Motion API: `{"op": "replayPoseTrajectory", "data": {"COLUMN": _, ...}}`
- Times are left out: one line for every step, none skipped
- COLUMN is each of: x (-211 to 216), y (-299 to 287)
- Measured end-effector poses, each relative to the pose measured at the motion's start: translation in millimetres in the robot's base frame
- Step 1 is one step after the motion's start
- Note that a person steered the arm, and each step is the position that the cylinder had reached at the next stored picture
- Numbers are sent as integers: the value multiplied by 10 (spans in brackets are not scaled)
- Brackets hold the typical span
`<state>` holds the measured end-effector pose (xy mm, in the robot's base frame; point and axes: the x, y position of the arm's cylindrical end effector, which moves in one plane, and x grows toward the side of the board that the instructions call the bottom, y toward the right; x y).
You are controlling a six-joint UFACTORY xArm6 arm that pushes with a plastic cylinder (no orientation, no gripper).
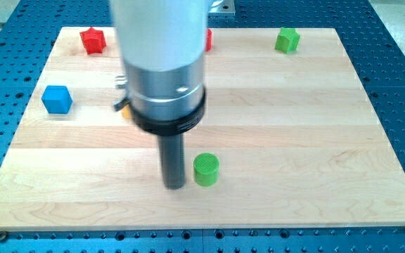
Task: Move the green circle to the center right of the board
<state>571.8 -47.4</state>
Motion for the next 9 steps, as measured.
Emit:
{"op": "replayPoseTrajectory", "data": {"x": 54, "y": 575}}
{"op": "replayPoseTrajectory", "data": {"x": -213, "y": 1249}}
{"op": "replayPoseTrajectory", "data": {"x": -541, "y": 1668}}
{"op": "replayPoseTrajectory", "data": {"x": -171, "y": 1657}}
{"op": "replayPoseTrajectory", "data": {"x": 40, "y": 999}}
{"op": "replayPoseTrajectory", "data": {"x": -254, "y": 842}}
{"op": "replayPoseTrajectory", "data": {"x": -837, "y": 1393}}
{"op": "replayPoseTrajectory", "data": {"x": -813, "y": 1219}}
{"op": "replayPoseTrajectory", "data": {"x": -593, "y": 661}}
